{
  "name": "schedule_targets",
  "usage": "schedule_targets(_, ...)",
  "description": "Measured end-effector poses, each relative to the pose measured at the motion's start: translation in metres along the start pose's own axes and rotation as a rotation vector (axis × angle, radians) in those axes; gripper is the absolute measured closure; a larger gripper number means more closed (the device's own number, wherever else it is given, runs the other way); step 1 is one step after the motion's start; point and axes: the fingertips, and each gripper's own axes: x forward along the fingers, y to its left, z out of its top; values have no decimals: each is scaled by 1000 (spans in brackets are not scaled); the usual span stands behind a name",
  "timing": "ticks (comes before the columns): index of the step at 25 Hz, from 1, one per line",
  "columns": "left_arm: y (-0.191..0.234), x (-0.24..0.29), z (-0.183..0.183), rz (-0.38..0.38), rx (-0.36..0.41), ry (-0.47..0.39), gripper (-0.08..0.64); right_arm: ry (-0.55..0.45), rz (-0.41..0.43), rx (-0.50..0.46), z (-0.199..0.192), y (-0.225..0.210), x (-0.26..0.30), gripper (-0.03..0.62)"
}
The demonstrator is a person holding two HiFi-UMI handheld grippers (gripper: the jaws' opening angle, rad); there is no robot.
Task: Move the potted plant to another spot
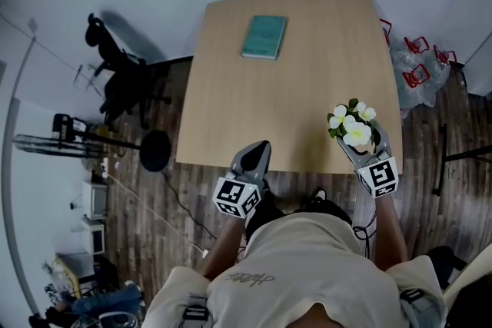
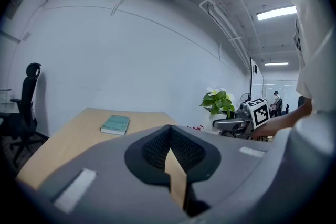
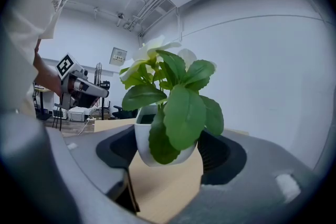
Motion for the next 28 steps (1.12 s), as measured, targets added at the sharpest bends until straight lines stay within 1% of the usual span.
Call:
schedule_targets(2, 12, -7, -2, 8, -5, 1, 541, 0, 8, -7, 3, 8, 11, 247)
schedule_targets(7, 61, -37, 0, 28, -23, 0, 541, 10, 7, -39, 21, 40, 41, 247)
schedule_targets(11, 94, -46, 4, 29, -44, -7, 541, 15, 3, -36, 29, 59, 62, 247)
schedule_targets(22, 180, -56, 16, -19, -53, -27, 541, 34, -52, -27, 54, 97, 121, 247)
schedule_targets(26, 226, -67, 24, -40, -62, -47, 541, 50, -78, -36, 69, 123, 153, 247)
schedule_targets(28, 235, -67, 25, -56, -66, -48, 541, 61, -88, -39, 72, 129, 159, 247)
